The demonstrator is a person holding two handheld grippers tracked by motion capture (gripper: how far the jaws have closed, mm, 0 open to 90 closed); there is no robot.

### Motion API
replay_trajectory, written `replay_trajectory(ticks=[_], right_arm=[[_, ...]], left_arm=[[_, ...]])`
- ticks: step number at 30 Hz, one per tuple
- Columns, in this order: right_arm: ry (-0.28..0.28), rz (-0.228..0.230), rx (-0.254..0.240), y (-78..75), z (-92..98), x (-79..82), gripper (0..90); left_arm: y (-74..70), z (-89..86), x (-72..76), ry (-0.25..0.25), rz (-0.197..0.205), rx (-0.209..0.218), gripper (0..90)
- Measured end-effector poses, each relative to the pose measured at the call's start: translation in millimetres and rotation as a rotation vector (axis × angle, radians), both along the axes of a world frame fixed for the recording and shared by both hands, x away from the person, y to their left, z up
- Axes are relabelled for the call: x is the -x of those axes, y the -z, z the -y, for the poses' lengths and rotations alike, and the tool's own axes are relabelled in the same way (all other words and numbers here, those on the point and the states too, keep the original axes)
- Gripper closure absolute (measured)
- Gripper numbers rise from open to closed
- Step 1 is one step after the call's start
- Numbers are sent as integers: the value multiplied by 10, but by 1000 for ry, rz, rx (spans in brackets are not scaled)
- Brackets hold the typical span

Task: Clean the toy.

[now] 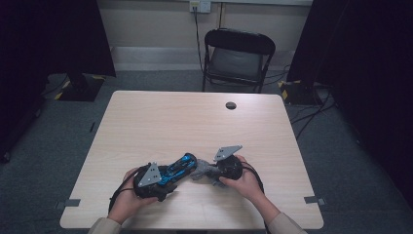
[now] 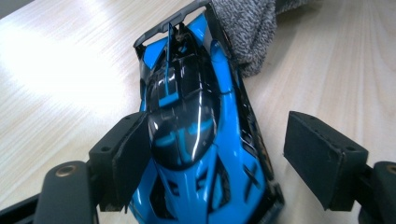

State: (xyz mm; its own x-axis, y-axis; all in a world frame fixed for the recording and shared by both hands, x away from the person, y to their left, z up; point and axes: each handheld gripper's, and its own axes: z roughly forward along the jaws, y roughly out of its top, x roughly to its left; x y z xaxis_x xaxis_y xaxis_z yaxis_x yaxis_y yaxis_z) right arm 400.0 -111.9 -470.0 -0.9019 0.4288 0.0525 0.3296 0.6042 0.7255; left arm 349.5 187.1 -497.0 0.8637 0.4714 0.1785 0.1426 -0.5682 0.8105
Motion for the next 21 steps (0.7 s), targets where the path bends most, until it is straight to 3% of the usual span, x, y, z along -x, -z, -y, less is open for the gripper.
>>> replay_trajectory(ticks=[1, 3, 7, 10, 12, 17, 21], right_arm=[[-1, 0, -1, 1, -3, 0, 711], [-3, 0, 1, 1, -9, 1, 712], [-5, -2, -1, 0, -17, 3, 712], [-5, -3, -5, 8, -11, 3, 712], [-4, -4, -6, 12, -7, 2, 712], [-2, -4, -3, 15, -8, -7, 712], [-4, -4, -1, 10, -15, -13, 712]], left_arm=[[0, 0, 0, 0, 0, 0, 226], [14, 58, -33, 0, 23, -50, 224], [21, 93, -60, -5, 52, -67, 253], [20, 87, -70, -6, 48, -59, 278], [14, 74, -83, -14, 30, -40, 281], [-32, 5, -121, -76, -64, 48, 326], [-55, -45, -162, -87, -114, 74, 344]])
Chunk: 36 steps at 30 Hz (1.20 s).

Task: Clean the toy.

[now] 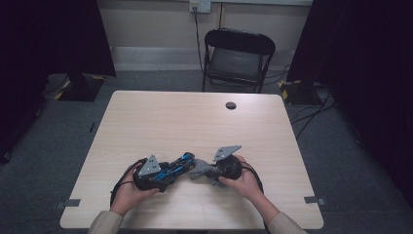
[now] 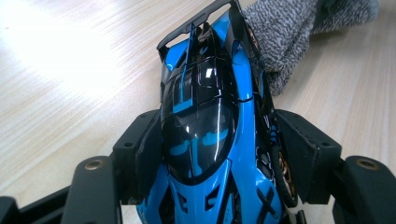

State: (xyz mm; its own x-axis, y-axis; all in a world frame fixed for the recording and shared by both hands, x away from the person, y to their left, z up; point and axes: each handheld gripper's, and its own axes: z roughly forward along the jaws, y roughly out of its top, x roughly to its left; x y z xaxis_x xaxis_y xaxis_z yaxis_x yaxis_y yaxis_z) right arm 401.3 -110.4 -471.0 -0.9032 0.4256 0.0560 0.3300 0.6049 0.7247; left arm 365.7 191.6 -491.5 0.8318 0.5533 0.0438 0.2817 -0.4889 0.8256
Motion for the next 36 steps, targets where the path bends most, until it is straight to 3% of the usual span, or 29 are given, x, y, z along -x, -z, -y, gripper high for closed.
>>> replay_trajectory(ticks=[4, 6, 8, 10, 11, 17, 26, 36], right_arm=[[0, 1, 3, -2, -8, 1, 711], [-1, 1, 4, -5, -8, -3, 711], [-1, 1, 3, -7, -6, -8, 711], [-1, 0, 3, -6, -4, -13, 711], [-1, 1, 4, -5, -4, -15, 711], [1, -5, -1, 14, 6, -17, 711], [3, -2, 2, 7, 14, -12, 711], [2, 6, 9, 23, 17, -2, 711]], left_arm=[[-32, -51, -58, -18, -42, 48, 351], [-58, -84, -76, -28, -32, 68, 385], [-140, -166, -103, -63, 3, 111, 508], [-205, -254, -151, -80, -30, 128, 637], [-203, -275, -168, -81, -48, 142, 634], [-104, -239, -160, -53, -59, 192, 598], [-85, -197, -146, -49, -49, 158, 587], [-30, -194, -123, -52, -70, 120, 579]])
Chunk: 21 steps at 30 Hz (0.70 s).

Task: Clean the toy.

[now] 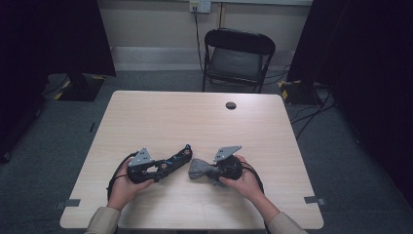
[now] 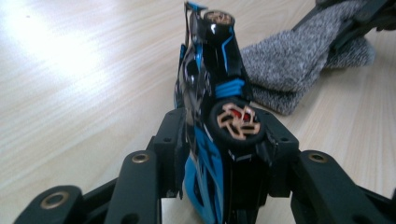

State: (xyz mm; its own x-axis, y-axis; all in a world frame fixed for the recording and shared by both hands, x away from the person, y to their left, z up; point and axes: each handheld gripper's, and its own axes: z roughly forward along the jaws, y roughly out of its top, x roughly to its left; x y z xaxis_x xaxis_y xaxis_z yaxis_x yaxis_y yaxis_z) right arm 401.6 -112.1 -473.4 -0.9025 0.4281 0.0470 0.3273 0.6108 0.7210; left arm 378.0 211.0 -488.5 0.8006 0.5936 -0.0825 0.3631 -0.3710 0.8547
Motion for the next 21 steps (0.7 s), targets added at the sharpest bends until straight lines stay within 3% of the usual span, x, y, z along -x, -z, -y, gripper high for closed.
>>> replay_trajectory(ticks=[15, 21], right_arm=[[4, 19, 11, 29, 11, 31, 695], [13, 29, 16, 34, 31, 40, 624]], left_arm=[[50, 2, 11, -20, -10, 6, 560], [74, 81, -30, -33, -6, -6, 545]])
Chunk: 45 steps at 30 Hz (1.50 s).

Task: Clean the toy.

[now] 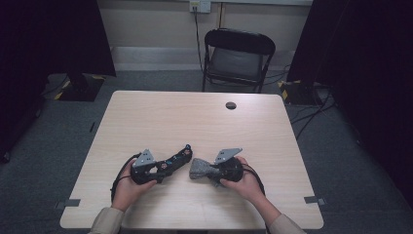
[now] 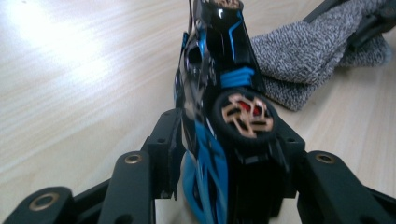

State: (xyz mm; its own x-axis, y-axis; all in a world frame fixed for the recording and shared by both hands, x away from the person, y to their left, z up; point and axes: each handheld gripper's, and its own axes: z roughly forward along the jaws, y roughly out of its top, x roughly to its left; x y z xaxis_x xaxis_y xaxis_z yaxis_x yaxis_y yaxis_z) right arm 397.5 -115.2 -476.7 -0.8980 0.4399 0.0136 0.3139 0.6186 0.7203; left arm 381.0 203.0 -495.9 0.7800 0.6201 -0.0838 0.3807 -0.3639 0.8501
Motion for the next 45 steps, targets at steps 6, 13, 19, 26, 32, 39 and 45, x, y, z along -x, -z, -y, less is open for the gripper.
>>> replay_trajectory(ticks=[6, 13, 19, 26, 32, 39, 45], right_arm=[[8, 20, 8, 7, 21, 15, 566], [11, 46, 26, -6, 9, 45, 529], [0, 56, 21, -50, 30, 65, 693], [-10, 49, -3, -132, 28, 79, 711], [-44, 31, -48, -161, 4, 99, 718], [-122, 47, -89, -274, -171, 211, 720], [-149, 34, -116, -291, -311, 212, 721]], left_arm=[[-5, 10, -5, 2, 2, -12, 623], [-42, 35, 24, 5, 2, -33, 634], [-113, -2, 35, -17, -1, 19, 661], [-116, 22, 49, -20, 12, 1, 662], [-163, 45, 65, -23, 40, -14, 664], [-226, 83, 64, -19, 56, -15, 667], [-225, 88, 77, -19, 64, -20, 668]])
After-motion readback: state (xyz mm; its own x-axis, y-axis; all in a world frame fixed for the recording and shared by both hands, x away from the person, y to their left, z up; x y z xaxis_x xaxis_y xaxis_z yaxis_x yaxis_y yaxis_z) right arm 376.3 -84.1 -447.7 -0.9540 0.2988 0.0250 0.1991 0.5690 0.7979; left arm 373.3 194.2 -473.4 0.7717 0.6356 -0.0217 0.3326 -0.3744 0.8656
